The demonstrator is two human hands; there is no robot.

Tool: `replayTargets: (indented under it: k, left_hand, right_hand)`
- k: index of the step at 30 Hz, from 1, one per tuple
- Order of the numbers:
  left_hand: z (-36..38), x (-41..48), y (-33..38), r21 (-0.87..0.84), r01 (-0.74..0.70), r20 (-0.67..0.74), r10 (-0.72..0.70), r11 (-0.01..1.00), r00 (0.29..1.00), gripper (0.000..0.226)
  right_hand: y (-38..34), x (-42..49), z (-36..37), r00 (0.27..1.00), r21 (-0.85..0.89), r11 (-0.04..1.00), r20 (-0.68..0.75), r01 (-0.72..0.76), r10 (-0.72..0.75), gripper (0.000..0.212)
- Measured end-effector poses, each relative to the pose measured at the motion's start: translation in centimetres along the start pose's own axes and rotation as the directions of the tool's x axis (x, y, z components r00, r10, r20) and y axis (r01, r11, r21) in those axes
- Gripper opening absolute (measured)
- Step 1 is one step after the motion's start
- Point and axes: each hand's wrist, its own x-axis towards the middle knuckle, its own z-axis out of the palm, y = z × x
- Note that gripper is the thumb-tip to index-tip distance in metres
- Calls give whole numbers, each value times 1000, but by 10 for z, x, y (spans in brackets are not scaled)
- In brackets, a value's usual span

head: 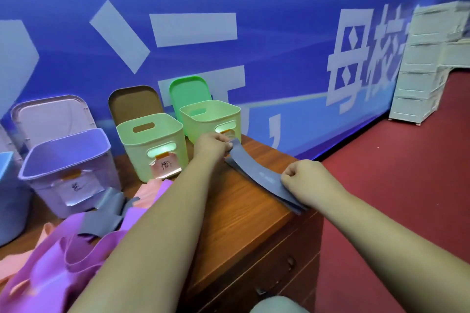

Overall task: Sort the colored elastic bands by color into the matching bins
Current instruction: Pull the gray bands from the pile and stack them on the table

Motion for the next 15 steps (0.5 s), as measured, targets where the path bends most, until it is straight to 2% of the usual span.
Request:
replayTargets:
  k: [7, 15]
  left_hand:
    - [20, 9, -6, 164, 50, -42, -44, 985, 998, 16]
    - [31, 18, -24, 246, 51, -51, -40, 968, 998, 15]
  right_hand:
    - [5, 15, 4, 999, -89, 996, 34, -12, 15, 19]
    - [5, 23, 13, 1000, -143, 990, 30, 6, -2, 21]
